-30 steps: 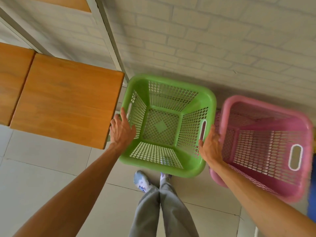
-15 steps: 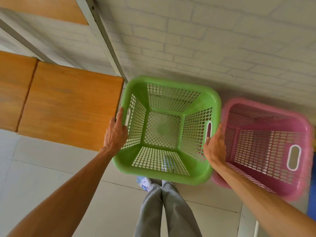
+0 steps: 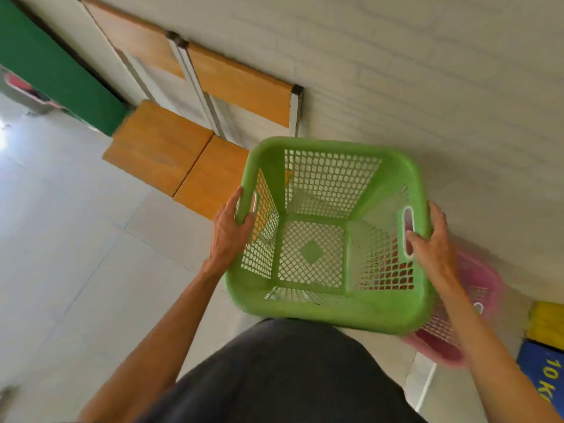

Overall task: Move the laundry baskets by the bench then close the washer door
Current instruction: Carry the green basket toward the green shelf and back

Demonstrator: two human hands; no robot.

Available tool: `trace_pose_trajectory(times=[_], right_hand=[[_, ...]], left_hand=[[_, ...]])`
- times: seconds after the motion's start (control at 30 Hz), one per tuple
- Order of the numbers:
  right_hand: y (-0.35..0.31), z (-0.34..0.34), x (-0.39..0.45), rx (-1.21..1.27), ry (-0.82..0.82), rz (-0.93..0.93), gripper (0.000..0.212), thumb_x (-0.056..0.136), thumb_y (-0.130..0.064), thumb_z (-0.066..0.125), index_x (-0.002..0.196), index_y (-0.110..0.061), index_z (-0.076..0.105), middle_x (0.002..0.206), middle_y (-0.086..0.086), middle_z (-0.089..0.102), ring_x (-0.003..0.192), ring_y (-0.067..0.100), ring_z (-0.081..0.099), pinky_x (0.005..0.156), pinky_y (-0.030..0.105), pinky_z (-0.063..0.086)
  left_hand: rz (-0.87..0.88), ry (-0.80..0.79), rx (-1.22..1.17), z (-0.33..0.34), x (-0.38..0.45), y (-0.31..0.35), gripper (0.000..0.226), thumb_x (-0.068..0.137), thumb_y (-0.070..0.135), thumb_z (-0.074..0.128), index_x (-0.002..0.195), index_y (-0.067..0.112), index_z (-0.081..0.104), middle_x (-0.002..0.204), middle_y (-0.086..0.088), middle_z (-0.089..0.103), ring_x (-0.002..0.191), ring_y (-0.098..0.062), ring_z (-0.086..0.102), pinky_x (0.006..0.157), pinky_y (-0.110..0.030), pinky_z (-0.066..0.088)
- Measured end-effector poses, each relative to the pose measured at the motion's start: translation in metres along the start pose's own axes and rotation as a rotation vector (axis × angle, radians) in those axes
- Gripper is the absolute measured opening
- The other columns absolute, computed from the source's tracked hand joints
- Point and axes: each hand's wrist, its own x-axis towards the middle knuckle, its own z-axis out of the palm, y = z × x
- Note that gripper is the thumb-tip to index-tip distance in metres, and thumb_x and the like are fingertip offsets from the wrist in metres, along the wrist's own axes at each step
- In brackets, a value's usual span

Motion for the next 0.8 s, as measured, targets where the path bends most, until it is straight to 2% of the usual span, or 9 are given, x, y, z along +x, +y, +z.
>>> trace_pose_trajectory(times=[0.07, 0.1, 0.17, 0.23, 0.37, 0.43, 0.53, 0.63, 0.8], right_hand=[[-0.030, -0.015, -0.001, -0.026, -0.046, -0.058, 0.074, 0.087, -0.019, 0.066, 0.141, -0.053, 0.030, 0.092, -0.016, 0.061, 0.060, -0.002, 0.059, 0.034, 0.007, 0.039], [-0.047, -0.019, -0.003, -0.039, -0.080, -0.087, 0.077, 0.084, -0.018, 0.067, 0.140, -0.056, 0.029, 0.099, -0.012, 0.060, 0.063, 0.000, 0.060, 0.037, 0.010, 0.041], [-0.082, -0.020, -0.008, -0.033, -0.146, -0.148, 0.076, 0.081, -0.023, 0.066, 0.137, -0.060, 0.029, 0.109, -0.010, 0.059, 0.070, 0.010, 0.064, 0.052, 0.018, 0.048], [-0.116, -0.015, -0.012, -0.019, -0.189, -0.221, 0.074, 0.078, -0.027, 0.068, 0.136, -0.058, 0.033, 0.114, -0.011, 0.061, 0.082, 0.016, 0.066, 0.064, 0.021, 0.048], [-0.191, 0.013, -0.028, 0.002, -0.267, -0.378, 0.075, 0.076, -0.030, 0.074, 0.140, -0.049, 0.039, 0.106, -0.008, 0.065, 0.080, -0.004, 0.062, 0.063, 0.016, 0.043], [-0.227, 0.035, -0.043, 0.000, -0.306, -0.446, 0.075, 0.077, -0.029, 0.074, 0.141, -0.047, 0.039, 0.105, -0.009, 0.064, 0.081, -0.009, 0.060, 0.063, 0.015, 0.043], [-0.277, 0.082, -0.077, -0.031, -0.365, -0.533, 0.073, 0.080, -0.027, 0.074, 0.141, -0.045, 0.039, 0.108, -0.009, 0.064, 0.083, 0.007, 0.065, 0.066, 0.014, 0.043], [-0.322, 0.139, -0.118, -0.036, -0.400, -0.605, 0.072, 0.081, -0.023, 0.075, 0.142, -0.041, 0.042, 0.110, -0.010, 0.062, 0.086, 0.010, 0.063, 0.066, 0.011, 0.045], [-0.393, 0.253, -0.199, -0.050, -0.474, -0.722, 0.069, 0.079, -0.026, 0.076, 0.140, -0.038, 0.046, 0.107, -0.004, 0.068, 0.088, 0.019, 0.069, 0.075, 0.029, 0.054]], left_hand=[[-0.013, 0.077, -0.036, -0.029, -0.015, 0.002, 0.070, 0.089, 0.031, 0.065, 0.152, 0.033, 0.035, 0.127, -0.012, 0.066, 0.082, -0.018, 0.070, 0.079, -0.042, 0.061], [-0.025, 0.121, -0.049, -0.043, -0.025, 0.000, 0.070, 0.089, 0.030, 0.067, 0.151, 0.031, 0.038, 0.126, -0.012, 0.068, 0.079, -0.014, 0.069, 0.079, -0.039, 0.061], [-0.065, 0.212, -0.076, -0.070, -0.043, -0.007, 0.068, 0.087, 0.029, 0.070, 0.149, 0.029, 0.043, 0.119, -0.012, 0.070, 0.074, -0.007, 0.065, 0.074, -0.028, 0.059], [-0.112, 0.285, -0.091, -0.098, -0.060, -0.016, 0.066, 0.085, 0.030, 0.071, 0.147, 0.030, 0.047, 0.108, -0.009, 0.072, 0.070, 0.001, 0.061, 0.067, -0.015, 0.048], [-0.215, 0.410, -0.152, -0.160, -0.091, -0.047, 0.066, 0.083, 0.037, 0.070, 0.146, 0.038, 0.046, 0.088, 0.007, 0.065, 0.068, 0.005, 0.060, 0.056, -0.003, 0.039], [-0.237, 0.476, -0.178, -0.192, -0.103, -0.067, 0.067, 0.083, 0.037, 0.071, 0.145, 0.039, 0.046, 0.089, 0.009, 0.064, 0.071, 0.005, 0.061, 0.056, -0.003, 0.039], [-0.265, 0.557, -0.217, -0.238, -0.121, -0.103, 0.066, 0.083, 0.035, 0.072, 0.145, 0.037, 0.048, 0.094, 0.006, 0.064, 0.072, 0.007, 0.061, 0.055, -0.003, 0.040], [-0.293, 0.632, -0.264, -0.285, -0.141, -0.151, 0.066, 0.085, 0.031, 0.072, 0.145, 0.036, 0.048, 0.088, 0.012, 0.061, 0.065, 0.013, 0.061, 0.047, 0.001, 0.040], [-0.361, 0.745, -0.283, -0.370, -0.184, -0.250, 0.064, 0.085, 0.030, 0.072, 0.145, 0.033, 0.048, 0.085, 0.017, 0.061, 0.065, 0.016, 0.062, 0.048, 0.003, 0.040]])
